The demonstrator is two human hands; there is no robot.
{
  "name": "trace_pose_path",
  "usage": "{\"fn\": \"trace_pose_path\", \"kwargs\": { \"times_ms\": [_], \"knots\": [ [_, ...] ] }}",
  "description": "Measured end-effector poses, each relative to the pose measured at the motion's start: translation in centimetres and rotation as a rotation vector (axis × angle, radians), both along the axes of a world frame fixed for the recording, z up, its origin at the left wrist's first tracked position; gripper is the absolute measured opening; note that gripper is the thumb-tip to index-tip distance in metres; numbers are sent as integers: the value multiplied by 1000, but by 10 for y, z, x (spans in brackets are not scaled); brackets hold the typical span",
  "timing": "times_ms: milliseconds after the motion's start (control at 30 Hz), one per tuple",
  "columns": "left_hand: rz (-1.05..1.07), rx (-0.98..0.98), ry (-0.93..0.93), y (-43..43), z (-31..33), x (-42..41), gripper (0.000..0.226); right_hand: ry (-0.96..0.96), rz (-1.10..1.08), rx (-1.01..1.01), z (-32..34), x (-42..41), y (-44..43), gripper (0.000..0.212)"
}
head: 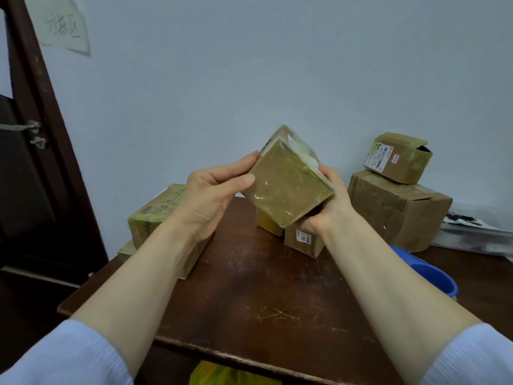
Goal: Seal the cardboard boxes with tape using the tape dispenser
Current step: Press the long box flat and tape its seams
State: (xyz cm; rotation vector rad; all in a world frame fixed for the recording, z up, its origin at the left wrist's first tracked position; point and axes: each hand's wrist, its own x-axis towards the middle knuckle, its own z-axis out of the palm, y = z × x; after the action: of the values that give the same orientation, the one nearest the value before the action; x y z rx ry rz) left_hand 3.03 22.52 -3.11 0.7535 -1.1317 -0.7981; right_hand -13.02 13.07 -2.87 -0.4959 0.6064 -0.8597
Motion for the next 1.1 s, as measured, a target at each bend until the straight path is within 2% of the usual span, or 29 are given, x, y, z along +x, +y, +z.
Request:
{"fn": "trace_pose_path", "kwargs": {
  "times_ms": [67,133,233,333,433,500,533,633,700,800,900,967,1033,1100],
  "knots": [
    [-70,48,-8,7,-4,14,38,36,-2,-95,3,4,-2,45],
    [12,111,81,11,-10,30,39,87,10,-178,5,11,-3,37],
    [510,227,161,7,-21,56,30,161,46,-226,1,30,-2,25],
    [908,379,-33,6,-39,82,26,191,88,-202,-9,53,-2,26],
    [1059,602,-337,3,-59,111,46,207,102,-187,-18,77,-7,36],
    [1032,797,-354,-2,-72,128,68,243,117,-197,-23,92,-12,44],
    [988,857,-294,-3,-77,134,81,274,119,-201,-25,98,-14,44],
    [814,850,70,-2,-89,148,122,438,100,-237,-37,105,-25,37],
    [726,860,257,-1,-94,152,136,594,68,-263,-47,102,-34,33],
    [600,899,402,-2,-92,143,135,745,39,-301,-59,98,-46,29],
    [615,898,477,-5,-86,137,123,773,77,-339,-66,98,-50,30],
    [607,914,514,-6,-85,134,121,834,66,-465,-73,101,-54,38],
    [610,930,530,-6,-87,133,118,1086,61,-748,-79,102,-53,44],
    [586,931,530,-9,-89,134,116,1506,161,-1003,-84,100,-43,65]
  ]
}}
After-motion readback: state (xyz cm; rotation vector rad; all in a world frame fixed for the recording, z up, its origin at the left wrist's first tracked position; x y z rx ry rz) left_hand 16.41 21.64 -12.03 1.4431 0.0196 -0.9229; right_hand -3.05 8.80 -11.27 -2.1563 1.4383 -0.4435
